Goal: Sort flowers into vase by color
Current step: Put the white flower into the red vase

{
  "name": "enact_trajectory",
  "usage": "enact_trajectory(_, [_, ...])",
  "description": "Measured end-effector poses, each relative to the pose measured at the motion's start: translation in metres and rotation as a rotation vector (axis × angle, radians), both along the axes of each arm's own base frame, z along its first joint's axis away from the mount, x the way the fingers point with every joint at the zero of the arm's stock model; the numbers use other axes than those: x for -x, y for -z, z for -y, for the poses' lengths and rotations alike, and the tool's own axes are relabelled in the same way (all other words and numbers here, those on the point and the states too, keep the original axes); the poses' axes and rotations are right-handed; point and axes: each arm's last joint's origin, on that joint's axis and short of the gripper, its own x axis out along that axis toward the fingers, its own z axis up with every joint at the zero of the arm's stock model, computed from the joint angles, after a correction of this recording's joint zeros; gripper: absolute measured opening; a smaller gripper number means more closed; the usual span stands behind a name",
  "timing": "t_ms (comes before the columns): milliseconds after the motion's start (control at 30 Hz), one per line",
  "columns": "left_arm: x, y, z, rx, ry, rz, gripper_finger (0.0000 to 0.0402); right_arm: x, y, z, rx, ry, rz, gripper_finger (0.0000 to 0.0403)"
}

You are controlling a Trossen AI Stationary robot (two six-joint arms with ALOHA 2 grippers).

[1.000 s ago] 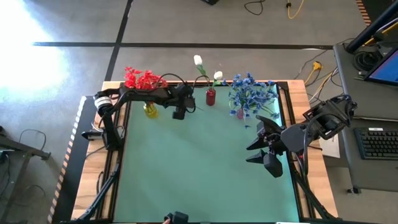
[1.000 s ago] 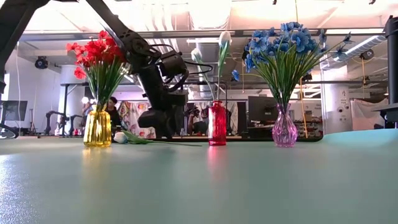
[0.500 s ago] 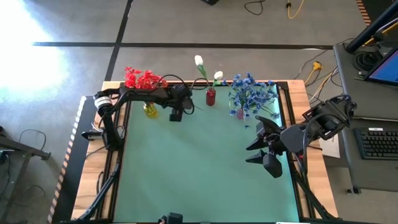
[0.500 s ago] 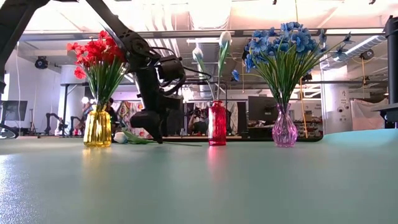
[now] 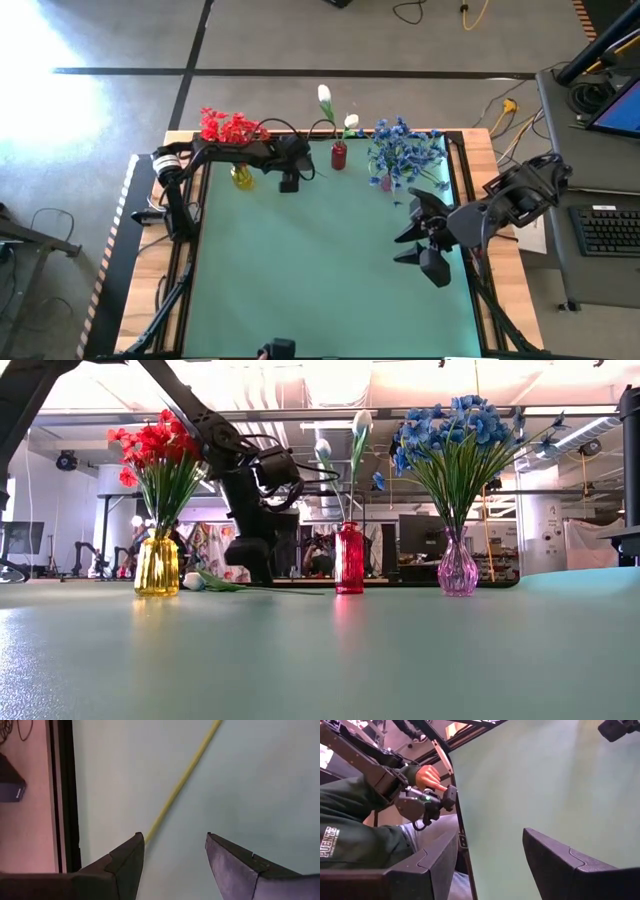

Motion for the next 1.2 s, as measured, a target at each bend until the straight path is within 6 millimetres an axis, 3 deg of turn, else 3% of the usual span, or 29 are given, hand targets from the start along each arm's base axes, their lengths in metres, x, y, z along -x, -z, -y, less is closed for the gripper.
enact_trajectory(700, [0.000, -0.003, -0.010, -0.069, 0.155, -0.022, 0.0199, -0.005, 0.003, -0.003, 0.005, 0.001, -0.013, 0.0215])
enact_trajectory(1200, [0.009, 0.002, -0.018, -0.042, 0.133, -0.024, 0.0199, -0.005, 0.003, -0.003, 0.006, 0.001, -0.013, 0.0215])
